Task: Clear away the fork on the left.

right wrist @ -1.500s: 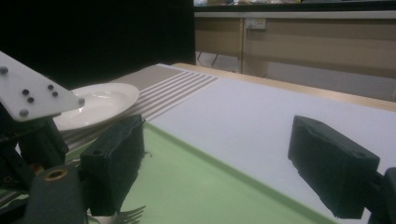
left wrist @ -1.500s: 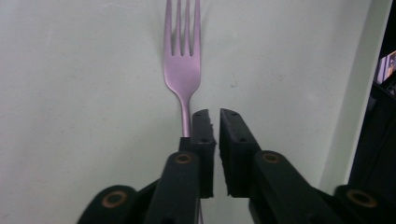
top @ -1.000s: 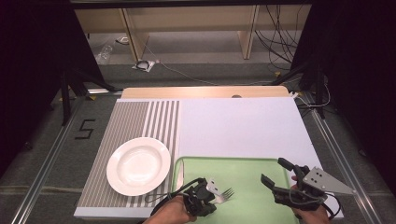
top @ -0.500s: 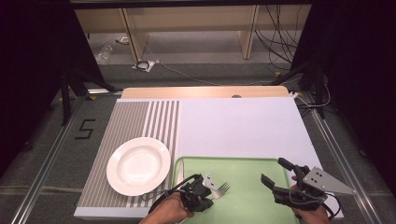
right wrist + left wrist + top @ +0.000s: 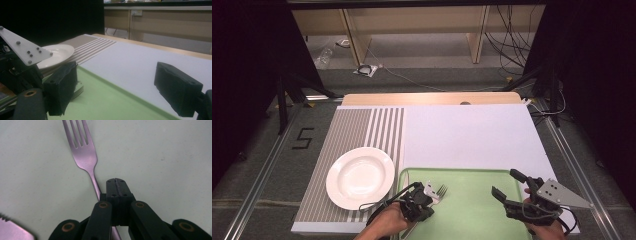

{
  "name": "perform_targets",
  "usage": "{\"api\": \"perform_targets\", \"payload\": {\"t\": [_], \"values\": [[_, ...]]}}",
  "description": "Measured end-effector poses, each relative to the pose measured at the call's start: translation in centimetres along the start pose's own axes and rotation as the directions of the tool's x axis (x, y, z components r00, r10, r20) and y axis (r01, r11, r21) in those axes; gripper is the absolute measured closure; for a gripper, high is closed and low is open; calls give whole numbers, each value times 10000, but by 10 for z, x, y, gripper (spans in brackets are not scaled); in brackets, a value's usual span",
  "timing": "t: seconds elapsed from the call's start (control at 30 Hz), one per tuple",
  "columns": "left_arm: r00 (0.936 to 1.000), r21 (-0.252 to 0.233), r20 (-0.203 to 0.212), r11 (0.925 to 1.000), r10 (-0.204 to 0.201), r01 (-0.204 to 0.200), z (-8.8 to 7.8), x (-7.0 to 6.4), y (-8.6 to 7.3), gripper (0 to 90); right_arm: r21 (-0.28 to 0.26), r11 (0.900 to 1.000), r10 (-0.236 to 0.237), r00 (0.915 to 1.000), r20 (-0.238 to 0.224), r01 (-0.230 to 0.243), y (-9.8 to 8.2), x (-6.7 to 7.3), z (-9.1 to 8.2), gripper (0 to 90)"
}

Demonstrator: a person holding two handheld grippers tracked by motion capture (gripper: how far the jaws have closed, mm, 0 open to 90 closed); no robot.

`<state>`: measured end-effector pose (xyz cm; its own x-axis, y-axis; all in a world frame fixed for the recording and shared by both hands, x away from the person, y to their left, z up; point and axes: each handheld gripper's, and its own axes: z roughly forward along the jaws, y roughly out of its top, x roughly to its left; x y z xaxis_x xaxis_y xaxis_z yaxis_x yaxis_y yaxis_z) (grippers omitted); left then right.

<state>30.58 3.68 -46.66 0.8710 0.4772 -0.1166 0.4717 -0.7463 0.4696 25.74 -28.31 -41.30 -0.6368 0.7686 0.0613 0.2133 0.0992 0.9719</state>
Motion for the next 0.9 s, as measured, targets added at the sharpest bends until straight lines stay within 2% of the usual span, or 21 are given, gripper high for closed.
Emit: {"api": "perform_targets", "payload": {"t": [0.53,0.9], "values": [[9990,-34,-242,9993,-379,378,-7,15,-6,894,59,10000,-6,10000,34,6,0,0,-1,197],[9962,160,-485,9972,-723,732,-13,26,-14,894,24,10000,8,10000,-10,-8,0,0,0,197]]}}
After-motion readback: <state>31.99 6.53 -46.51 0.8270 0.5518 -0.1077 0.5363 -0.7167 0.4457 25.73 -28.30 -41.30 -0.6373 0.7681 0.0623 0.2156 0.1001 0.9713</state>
